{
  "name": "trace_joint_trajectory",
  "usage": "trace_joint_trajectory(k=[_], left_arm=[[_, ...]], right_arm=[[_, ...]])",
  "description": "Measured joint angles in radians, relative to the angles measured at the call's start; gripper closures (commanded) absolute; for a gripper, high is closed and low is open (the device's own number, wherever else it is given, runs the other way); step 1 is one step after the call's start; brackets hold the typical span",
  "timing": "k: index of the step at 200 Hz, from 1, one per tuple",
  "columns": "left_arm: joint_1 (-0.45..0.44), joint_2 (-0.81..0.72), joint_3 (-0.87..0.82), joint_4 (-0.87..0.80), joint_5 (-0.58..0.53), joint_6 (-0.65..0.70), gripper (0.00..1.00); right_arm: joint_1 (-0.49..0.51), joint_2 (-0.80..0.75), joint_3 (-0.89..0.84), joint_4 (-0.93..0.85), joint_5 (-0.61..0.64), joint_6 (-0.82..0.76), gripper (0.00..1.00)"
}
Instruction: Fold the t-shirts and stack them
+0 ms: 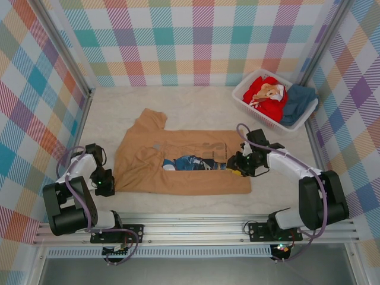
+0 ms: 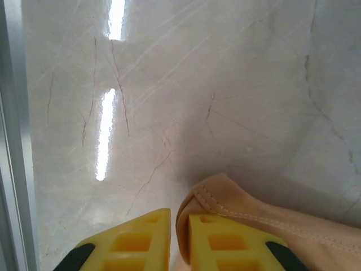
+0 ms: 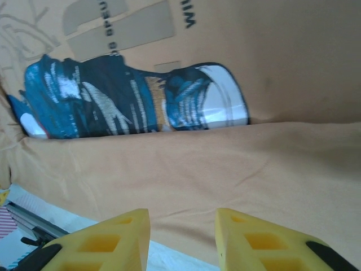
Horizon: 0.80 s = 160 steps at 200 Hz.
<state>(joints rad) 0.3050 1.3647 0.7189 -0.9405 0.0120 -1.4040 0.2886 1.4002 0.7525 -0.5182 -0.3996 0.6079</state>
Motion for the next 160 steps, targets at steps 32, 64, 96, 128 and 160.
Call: trace_joint_trajectory(k=[32,64,96,128,160], left_arm=[[0.019,-0.001,0.0,-0.002,-0.019,0.007,0.89],[0.039,-0.002,0.014,-0.031,-0.043,0.035,0.9],[0.051,-0.01,0.028,-0.051,-0.068,0.067,0.95],[0.058,0.011,0.06,-0.066,-0.098,0.113,0.99],[0.058,0.045,0.091,-0.084,-0.138,0.166,1.0]], right_arm=[[-0.021,0.05,0.0,-0.024,0.015,0.0,0.65],[-0.021,0.124,0.005,-0.055,0.032,-0.001,0.65],[-0.021,0.179,0.031,-0.088,0.036,-0.004,0.66],[-0.026,0.212,0.06,-0.121,0.036,-0.013,0.67],[-0.026,0.226,0.074,-0.139,0.035,-0.02,0.67]])
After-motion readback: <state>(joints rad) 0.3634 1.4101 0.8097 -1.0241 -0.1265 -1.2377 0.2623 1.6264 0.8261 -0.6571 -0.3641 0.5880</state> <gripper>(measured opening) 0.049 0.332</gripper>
